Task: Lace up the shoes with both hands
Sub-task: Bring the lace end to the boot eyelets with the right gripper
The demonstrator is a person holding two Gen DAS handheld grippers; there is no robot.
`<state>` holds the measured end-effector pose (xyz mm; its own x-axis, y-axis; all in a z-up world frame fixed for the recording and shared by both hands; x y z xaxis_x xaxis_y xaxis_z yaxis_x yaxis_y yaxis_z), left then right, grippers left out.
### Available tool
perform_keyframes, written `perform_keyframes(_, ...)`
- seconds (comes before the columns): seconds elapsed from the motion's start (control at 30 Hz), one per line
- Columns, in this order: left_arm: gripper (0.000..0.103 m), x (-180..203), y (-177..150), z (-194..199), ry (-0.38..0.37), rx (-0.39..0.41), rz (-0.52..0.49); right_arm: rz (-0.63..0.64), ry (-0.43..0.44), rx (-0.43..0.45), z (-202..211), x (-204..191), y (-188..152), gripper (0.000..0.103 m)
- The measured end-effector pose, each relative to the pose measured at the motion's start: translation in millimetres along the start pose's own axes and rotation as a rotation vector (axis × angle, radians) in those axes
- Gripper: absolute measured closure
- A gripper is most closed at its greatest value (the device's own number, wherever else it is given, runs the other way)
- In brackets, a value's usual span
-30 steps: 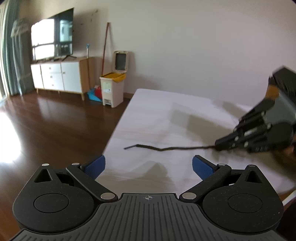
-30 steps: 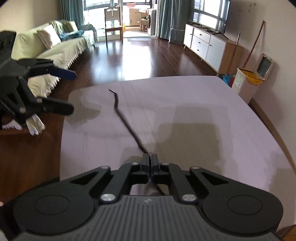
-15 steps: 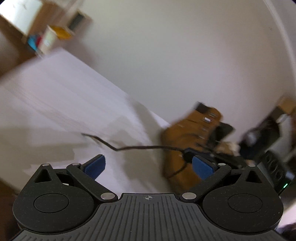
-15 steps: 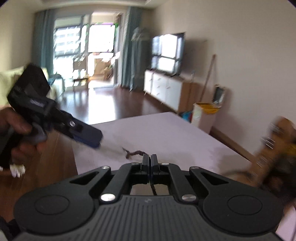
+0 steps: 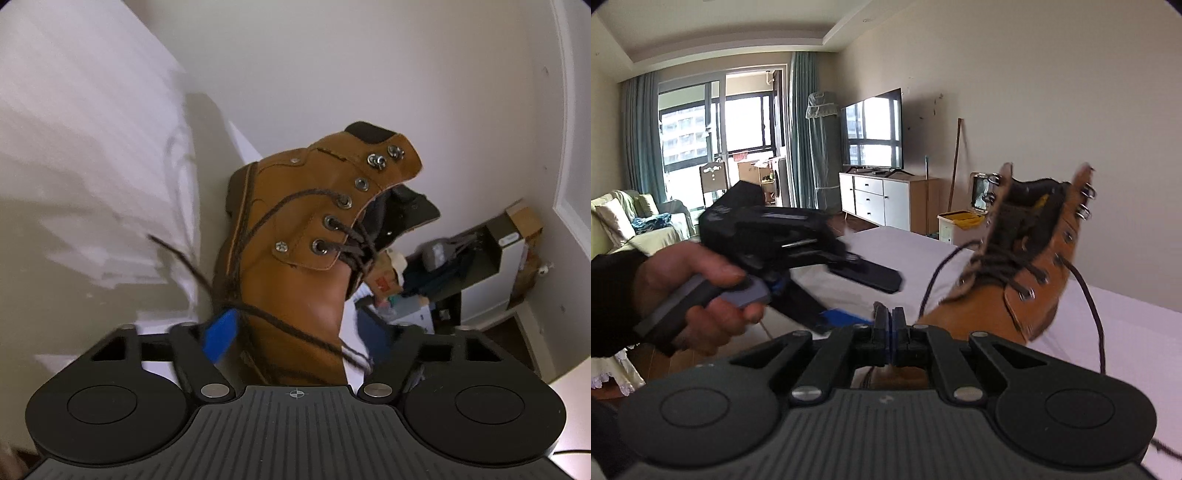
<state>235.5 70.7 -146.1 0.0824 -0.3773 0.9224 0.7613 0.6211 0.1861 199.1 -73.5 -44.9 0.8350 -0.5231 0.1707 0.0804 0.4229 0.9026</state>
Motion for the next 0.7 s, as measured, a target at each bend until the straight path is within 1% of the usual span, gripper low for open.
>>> perform_keyframes(0.03,0.053,1.1,-0.7,-1.9,0.010,0.000,-0.019,0.000,0.000,-0.006,1.6,-1.4,-2.3,0.101)
perform_keyframes(0.07,0.059,2.6,-0.3,-2.0,0.021,0.003,-0.039,-0.003,-0.001,-0.015,3.1,-2.0,-6.2,0.101)
perform_keyframes(0.13,0.085,7.5,-1.6,-0.7,0.058,0.013,-0.124,-0.015,0.002,-0.021,5.5,-3.0,-9.9,0.101)
perform_keyframes(0.17,0.100,10.7,-2.5,0.2,0.075,0.017,-0.170,-0.018,0.005,-0.023,6.8,-4.5,-11.0,0.101)
perform_keyframes(0.27,0.100,26.9,-8.6,5.0,0.114,0.011,-0.339,-0.022,0.029,-0.030,6.9,-9.8,-12.0,0.101)
perform_keyframes(0.33,0.100,37.4,-12.7,6.2,0.138,-0.002,-0.441,-0.019,0.044,-0.034,7.4,-12.6,-13.2,0.101)
perform_keyframes(0.37,0.100,41.4,-14.0,6.1,0.146,-0.012,-0.476,-0.010,0.052,-0.036,6.2,-13.7,-13.1,0.101)
perform_keyframes(0.47,0.100,50.2,-16.8,6.1,0.158,-0.031,-0.560,-0.002,0.062,-0.038,4.8,-15.2,-14.0,0.101)
perform_keyframes(0.53,0.100,63.7,-23.8,5.1,0.156,-0.055,-0.687,-0.009,0.074,-0.036,7.9,-16.7,-16.6,0.099)
perform_keyframes(0.57,0.100,69.5,-27.4,3.9,0.152,-0.068,-0.739,-0.017,0.080,-0.035,10.5,-17.2,-18.2,0.096)
perform_keyframes(0.6,0.100,79.1,-33.8,2.7,0.150,-0.088,-0.833,-0.024,0.085,-0.034,13.1,-17.8,-19.7,0.095)
perform_keyframes(0.63,0.100,84.4,-38.6,1.4,0.158,-0.106,-0.903,-0.044,0.084,-0.030,17.2,-15.1,-21.4,0.095)
perform_keyframes(0.67,0.100,90.2,-45.0,-0.5,0.170,-0.127,-0.993,-0.072,0.072,-0.022,21.7,-8.6,-22.1,0.095)
perform_keyframes(0.7,0.100,96.6,-55.4,-4.7,0.190,-0.161,-1.132,-0.099,0.056,-0.013,26.4,-1.1,-22.5,0.095)
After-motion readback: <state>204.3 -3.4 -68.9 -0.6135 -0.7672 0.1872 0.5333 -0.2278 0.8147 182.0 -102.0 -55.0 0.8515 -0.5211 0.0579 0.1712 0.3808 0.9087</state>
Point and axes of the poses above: each gripper's, at about its wrist camera, not at the fingertips, and z roughly against the way its jaws point, x to its right, y to its top, the point moved 9 cm from there along -z, roughly the way its jaws point, and after that the axes turned 14 degrees about z, right-handed, at the moved point
